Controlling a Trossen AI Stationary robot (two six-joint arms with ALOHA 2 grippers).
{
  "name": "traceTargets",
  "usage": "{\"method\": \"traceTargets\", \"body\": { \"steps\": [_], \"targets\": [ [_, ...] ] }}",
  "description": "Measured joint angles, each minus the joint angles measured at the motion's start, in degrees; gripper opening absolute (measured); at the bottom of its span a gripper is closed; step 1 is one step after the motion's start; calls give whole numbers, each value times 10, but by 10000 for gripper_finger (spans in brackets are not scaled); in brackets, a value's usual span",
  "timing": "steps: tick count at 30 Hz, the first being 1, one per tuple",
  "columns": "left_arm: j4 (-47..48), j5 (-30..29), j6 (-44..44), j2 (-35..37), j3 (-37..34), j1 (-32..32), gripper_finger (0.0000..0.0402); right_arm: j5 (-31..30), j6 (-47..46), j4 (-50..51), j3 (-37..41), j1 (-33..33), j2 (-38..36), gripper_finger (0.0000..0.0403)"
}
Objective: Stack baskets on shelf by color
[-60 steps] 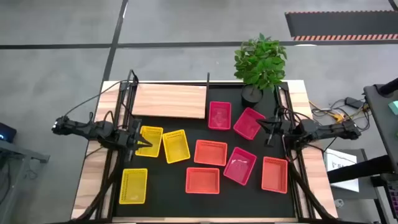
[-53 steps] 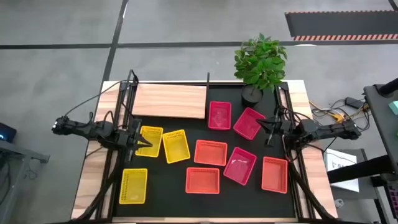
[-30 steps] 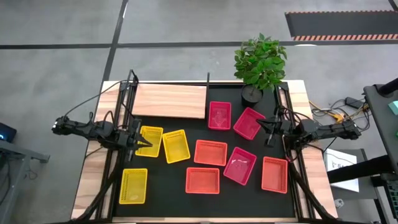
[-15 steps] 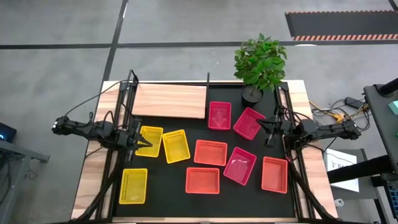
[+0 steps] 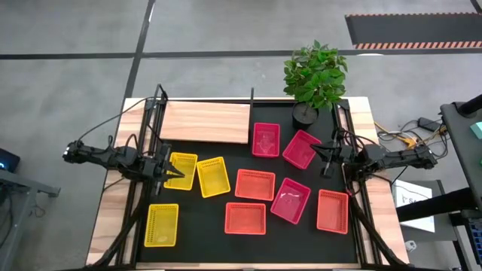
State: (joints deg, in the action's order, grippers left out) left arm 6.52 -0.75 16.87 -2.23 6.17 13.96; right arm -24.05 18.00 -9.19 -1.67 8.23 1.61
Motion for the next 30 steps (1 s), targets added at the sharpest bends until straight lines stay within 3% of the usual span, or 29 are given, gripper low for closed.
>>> {"method": "traceTargets", "body": {
  "steps": [8,14,18,24,30],
  "targets": [
    [0,0,0,0,0,0,2,0,0,0,0,0,0,9],
    [0,0,0,0,0,0,2,0,82,-1,0,0,0,9],
    [0,0,0,0,0,0,2,0,85,-1,0,0,0,9],
    [-4,-1,0,0,0,0,2,0,-158,-6,0,0,0,9],
    [-123,7,-72,-9,0,0,2,0,-270,-7,0,0,0,9]
  ]
}}
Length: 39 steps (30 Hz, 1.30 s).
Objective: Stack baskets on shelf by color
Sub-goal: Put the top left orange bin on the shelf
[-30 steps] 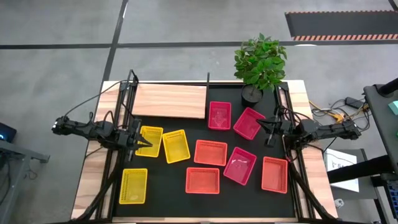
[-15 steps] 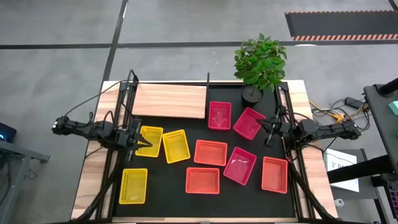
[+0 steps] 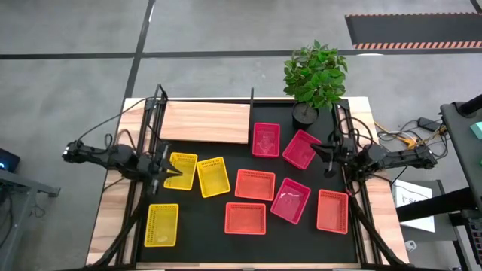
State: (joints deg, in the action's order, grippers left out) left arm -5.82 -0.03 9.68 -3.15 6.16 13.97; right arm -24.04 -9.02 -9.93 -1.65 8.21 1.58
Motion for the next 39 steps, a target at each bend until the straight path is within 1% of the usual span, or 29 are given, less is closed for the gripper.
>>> {"method": "traceTargets", "body": {
  "steps": [2,7,11,19,20,23,29,32,34,36,39],
  "targets": [
    [-65,0,-28,-5,0,0,2,0,-12,0,0,0,0,9],
    [-190,1,-33,-11,0,0,2,0,-14,0,0,0,0,9],
    [-236,2,-33,-9,0,0,2,0,-14,1,0,0,0,9],
    [-240,3,-36,-9,0,0,2,0,-14,1,0,0,0,9],
    [-239,5,-54,-10,0,0,2,0,-14,1,0,0,0,9],
    [-236,12,-146,-11,0,0,2,0,-14,1,0,0,0,9],
    [-237,12,-150,-10,0,0,2,0,-14,1,0,0,1,9],
    [-237,12,-151,-10,0,0,2,6,-10,-40,0,0,5,9],
    [-237,12,-150,-10,0,0,2,34,1,-76,0,0,19,9],
    [-237,12,-151,-10,0,0,2,59,24,-120,0,0,45,9],
    [-237,12,-151,-9,0,0,2,65,72,-216,0,6,105,9]
  ]
}}
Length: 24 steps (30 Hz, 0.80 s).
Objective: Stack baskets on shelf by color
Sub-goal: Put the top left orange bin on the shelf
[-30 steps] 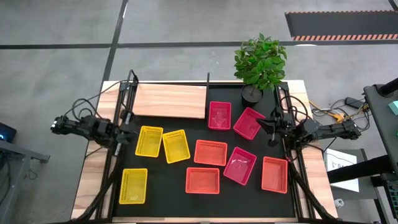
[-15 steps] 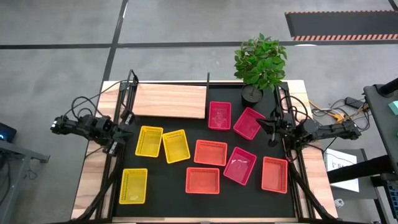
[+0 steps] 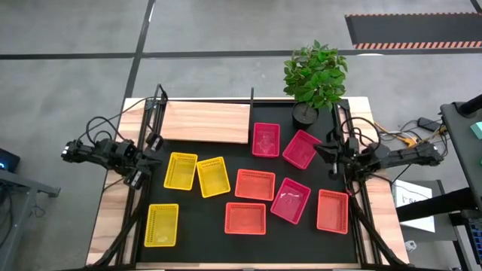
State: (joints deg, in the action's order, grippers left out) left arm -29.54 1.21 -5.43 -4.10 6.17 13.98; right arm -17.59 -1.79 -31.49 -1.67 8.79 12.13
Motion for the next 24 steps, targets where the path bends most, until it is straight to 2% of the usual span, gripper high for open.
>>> {"method": "traceTargets", "body": {
  "steps": [6,9,16,19,22,24],
  "targets": [
    [0,0,-2,-1,0,0,2,0,88,-231,-4,23,181,9],
    [-11,0,-2,-1,0,0,2,0,109,-275,-33,40,270,9],
    [-15,2,-6,1,1,0,2,-4,158,-263,-164,98,453,9],
    [-6,4,-57,-3,0,0,2,-4,180,-259,-231,121,512,9],
    [2,28,-91,-10,0,0,2,-5,183,-189,-296,133,556,9],
    [2,45,-92,-18,-1,1,2,-4,174,-109,-340,135,579,9]
  ]
}}
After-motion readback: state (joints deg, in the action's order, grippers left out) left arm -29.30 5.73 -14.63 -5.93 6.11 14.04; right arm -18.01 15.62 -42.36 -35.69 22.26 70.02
